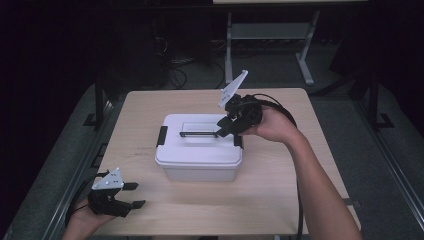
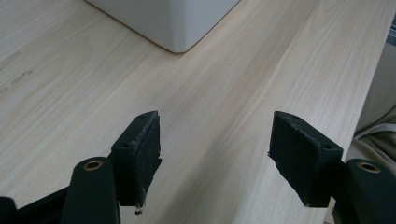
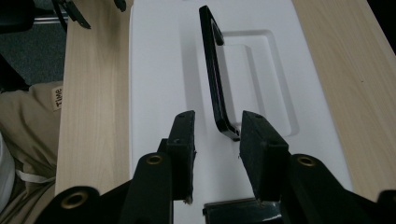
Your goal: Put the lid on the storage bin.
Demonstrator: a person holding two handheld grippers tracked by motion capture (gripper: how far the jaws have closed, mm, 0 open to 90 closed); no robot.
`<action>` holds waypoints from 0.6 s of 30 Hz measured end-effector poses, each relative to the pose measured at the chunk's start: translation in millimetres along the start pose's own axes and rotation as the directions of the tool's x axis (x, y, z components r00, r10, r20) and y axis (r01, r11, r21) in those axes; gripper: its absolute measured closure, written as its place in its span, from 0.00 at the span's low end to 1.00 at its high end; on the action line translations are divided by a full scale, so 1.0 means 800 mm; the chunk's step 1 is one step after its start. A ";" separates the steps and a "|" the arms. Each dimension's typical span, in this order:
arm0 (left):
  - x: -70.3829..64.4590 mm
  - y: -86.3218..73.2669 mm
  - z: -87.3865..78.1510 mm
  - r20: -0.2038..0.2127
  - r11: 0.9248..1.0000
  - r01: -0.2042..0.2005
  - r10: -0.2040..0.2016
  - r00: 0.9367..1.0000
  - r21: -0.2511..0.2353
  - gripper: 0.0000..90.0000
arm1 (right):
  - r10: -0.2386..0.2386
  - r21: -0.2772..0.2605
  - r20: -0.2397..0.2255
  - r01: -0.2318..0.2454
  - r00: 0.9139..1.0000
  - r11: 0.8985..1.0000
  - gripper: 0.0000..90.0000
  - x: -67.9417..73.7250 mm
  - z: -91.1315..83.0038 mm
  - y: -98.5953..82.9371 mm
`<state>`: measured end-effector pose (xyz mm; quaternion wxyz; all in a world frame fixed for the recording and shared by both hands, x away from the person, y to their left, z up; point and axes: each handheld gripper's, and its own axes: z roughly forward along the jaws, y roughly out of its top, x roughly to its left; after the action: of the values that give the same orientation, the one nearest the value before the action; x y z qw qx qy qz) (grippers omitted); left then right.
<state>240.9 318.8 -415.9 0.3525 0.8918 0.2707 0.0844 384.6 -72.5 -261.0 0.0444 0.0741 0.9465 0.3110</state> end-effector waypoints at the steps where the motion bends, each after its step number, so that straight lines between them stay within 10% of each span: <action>1: 0.000 0.000 0.000 -0.001 1.000 -0.001 0.001 1.000 0.001 0.37 | 0.001 -0.001 -0.001 -0.001 1.000 1.000 0.72 0.000 -0.001 0.000; 18: 0.003 -0.003 -0.002 -0.003 1.000 0.007 -0.007 1.000 0.001 0.37 | 0.021 -0.008 0.018 -0.021 1.000 1.000 0.68 0.001 -0.017 -0.014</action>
<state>241.0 322.3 -416.8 0.3520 0.8909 0.2743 0.0846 380.7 -89.2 -256.7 0.0503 0.0867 0.9439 0.3145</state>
